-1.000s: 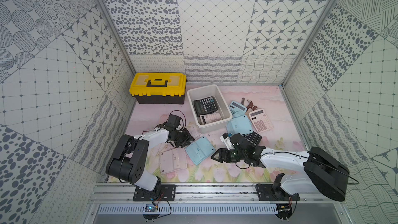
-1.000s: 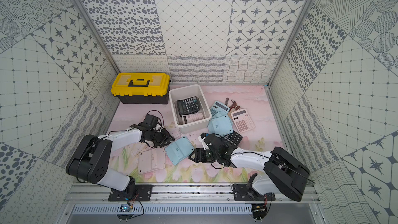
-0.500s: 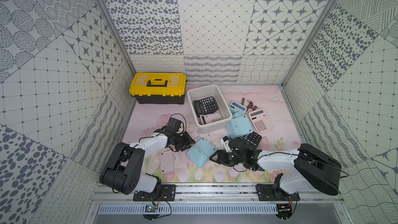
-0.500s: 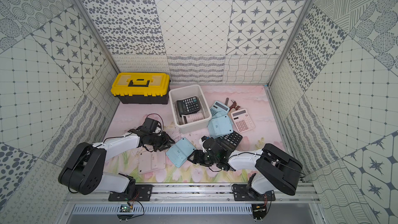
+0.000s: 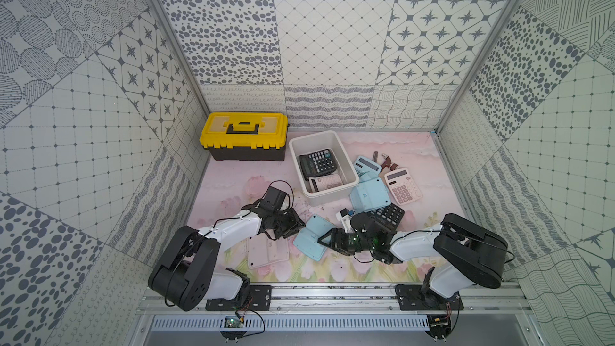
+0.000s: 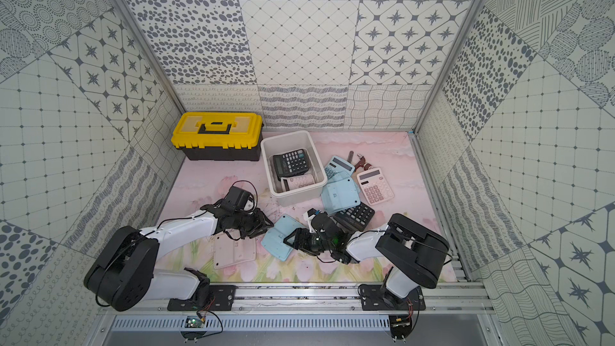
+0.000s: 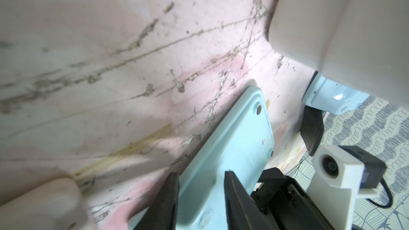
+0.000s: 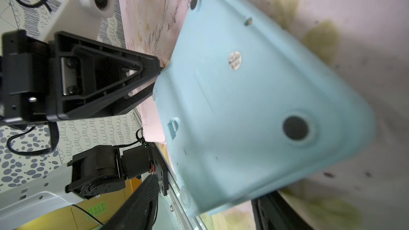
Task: Put the calculator in the storage box
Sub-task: Pick up the calculator at the center of the board.
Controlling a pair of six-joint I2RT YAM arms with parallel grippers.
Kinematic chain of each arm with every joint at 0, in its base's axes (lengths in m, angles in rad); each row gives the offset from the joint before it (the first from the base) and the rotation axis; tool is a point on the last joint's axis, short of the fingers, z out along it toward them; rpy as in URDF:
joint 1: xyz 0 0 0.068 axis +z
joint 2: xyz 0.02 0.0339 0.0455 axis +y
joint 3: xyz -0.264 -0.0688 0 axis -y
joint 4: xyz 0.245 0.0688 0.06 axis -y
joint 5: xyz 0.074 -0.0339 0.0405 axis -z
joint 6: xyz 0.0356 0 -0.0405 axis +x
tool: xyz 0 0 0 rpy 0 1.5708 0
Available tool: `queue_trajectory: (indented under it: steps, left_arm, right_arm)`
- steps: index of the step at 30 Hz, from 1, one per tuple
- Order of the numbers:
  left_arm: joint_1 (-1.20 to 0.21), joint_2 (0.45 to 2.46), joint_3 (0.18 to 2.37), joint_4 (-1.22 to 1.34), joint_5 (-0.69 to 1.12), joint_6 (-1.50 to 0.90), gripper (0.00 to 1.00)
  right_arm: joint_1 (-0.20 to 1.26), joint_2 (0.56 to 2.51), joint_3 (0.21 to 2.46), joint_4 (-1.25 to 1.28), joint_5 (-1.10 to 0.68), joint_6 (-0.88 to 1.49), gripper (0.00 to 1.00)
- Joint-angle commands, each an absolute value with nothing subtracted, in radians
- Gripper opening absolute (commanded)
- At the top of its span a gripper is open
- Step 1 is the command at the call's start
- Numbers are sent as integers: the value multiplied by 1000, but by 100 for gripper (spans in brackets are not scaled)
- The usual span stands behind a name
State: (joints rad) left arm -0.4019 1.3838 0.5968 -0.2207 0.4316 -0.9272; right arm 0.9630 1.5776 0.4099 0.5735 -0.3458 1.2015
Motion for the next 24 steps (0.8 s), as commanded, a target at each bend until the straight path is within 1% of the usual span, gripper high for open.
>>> queue_trajectory:
  steps: [1,5,9,11,12,13,18,20,24]
  left_arm:
    - [-456,1385,582,-182,422,-976,38]
    - [-506,1381,585,-175,410,-1007,37]
    - [-529,1343,585,-182,389,-1023,37]
    - [-531,1317,589,-199,375,-1020,39]
    - [-531,1303,591,-205,368,-1017,41]
    - [-532,1289,592,-209,365,-1015,44]
    - [-540,1199,613,-270,342,-1001,56]
    - [-541,1159,623,-305,329,-997,63]
    - [-566,1074,666,-402,281,-971,77]
  right_arm:
    - [969,1596,387,631,-312,1236,69]
    - [970,1564,385,645,-294,1246,60]
    - [969,1499,370,620,-262,1247,46]
    - [968,1460,366,595,-245,1249,37]
    - [969,1440,361,578,-235,1249,32]
    - [968,1422,358,564,-228,1251,29]
    - [965,1304,352,462,-186,1256,20]
    - [961,1248,352,408,-174,1257,18]
    - [936,1117,351,262,-167,1260,18]
